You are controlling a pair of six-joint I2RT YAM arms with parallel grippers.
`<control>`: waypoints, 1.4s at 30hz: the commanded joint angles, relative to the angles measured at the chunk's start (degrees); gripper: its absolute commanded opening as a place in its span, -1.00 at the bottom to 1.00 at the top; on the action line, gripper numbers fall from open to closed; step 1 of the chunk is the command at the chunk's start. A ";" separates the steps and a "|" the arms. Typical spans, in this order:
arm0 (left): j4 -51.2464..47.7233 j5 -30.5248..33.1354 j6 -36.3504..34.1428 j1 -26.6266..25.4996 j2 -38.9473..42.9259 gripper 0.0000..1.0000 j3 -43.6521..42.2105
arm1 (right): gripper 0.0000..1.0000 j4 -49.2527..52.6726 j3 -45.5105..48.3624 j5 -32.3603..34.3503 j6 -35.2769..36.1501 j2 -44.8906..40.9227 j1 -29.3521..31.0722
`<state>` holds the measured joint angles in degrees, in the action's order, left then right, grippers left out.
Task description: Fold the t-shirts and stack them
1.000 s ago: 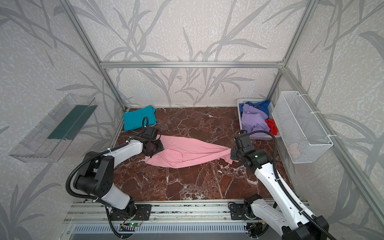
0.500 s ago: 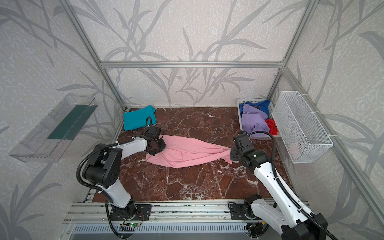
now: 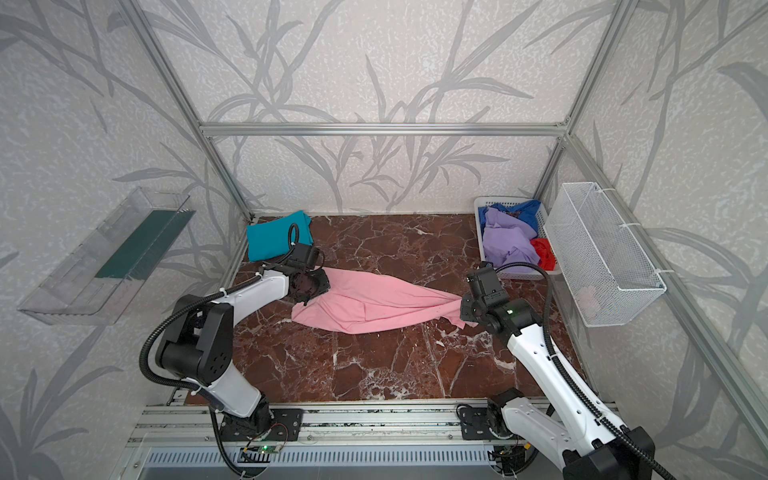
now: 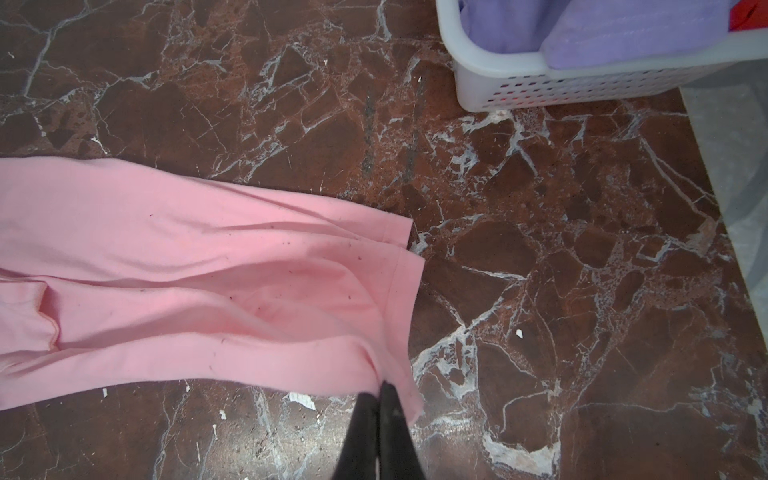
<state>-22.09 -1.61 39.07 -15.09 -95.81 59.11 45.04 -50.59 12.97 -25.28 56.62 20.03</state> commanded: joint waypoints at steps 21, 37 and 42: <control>-1.28 2.27 -1.28 0.15 -5.11 -0.78 2.05 | -1.00 0.34 0.49 1.24 -0.82 -0.49 -0.17; -11.98 6.19 -3.71 0.15 10.04 -1.00 6.16 | -1.00 1.33 -2.49 1.63 -0.35 -1.49 -0.08; -15.28 10.38 -4.82 0.23 20.91 -1.00 7.98 | -1.00 3.49 -6.19 2.43 0.80 -3.03 0.51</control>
<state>-33.15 4.47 35.53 -15.09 -79.99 65.01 46.41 -53.23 13.56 -25.36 55.53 20.14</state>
